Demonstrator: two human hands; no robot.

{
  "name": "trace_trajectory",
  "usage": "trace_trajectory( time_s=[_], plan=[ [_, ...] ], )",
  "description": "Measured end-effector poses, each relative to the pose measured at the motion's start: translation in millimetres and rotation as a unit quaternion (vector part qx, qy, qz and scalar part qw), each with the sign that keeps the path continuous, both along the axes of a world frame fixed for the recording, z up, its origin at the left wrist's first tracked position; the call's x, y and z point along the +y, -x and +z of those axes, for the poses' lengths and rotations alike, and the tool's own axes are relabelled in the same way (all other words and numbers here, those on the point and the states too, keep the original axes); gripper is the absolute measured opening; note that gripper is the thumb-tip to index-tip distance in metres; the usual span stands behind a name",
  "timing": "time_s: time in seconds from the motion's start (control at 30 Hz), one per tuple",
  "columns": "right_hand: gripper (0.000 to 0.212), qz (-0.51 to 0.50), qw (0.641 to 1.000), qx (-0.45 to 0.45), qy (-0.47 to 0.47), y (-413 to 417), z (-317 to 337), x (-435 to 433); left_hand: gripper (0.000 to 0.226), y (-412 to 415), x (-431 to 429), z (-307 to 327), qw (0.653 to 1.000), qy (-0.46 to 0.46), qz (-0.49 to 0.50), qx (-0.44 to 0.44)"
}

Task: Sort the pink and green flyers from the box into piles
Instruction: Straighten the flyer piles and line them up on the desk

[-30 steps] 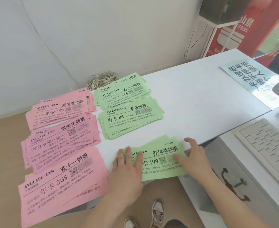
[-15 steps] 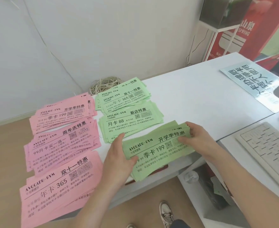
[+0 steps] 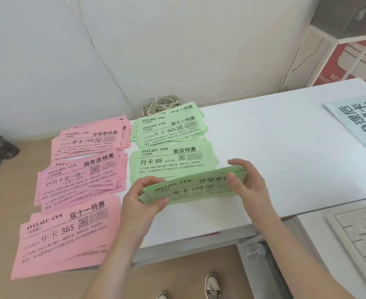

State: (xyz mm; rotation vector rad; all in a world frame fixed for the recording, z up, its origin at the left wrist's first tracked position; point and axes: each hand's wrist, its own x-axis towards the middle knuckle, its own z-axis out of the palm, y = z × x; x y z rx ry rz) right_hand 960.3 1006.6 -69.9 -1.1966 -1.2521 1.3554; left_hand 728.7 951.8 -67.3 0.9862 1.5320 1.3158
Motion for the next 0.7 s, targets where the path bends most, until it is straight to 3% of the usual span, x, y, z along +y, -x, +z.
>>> trace_trajectory(
  time_s=[0.17,0.37,0.6,0.7],
  plan=[
    [0.053,-0.089,0.996,0.008,-0.013,17.8,0.9,3.4,0.028,-12.8,3.5,1.3,0.998,-0.054,0.022,-0.038],
    [0.005,-0.179,0.983,0.024,-0.028,31.0,-11.5,0.1,0.012,-28.8,8.4,-8.7,0.985,-0.093,0.144,-0.013],
    [0.028,-0.170,0.983,0.050,-0.053,33.5,-12.1,-2.0,0.009,-35.9,13.3,-14.1,0.976,-0.116,0.182,-0.028],
    [0.057,-0.113,0.990,0.041,-0.074,23.7,-13.0,-4.7,0.012,-31.5,12.1,-16.0,0.975,-0.130,0.176,-0.037]
  ],
)
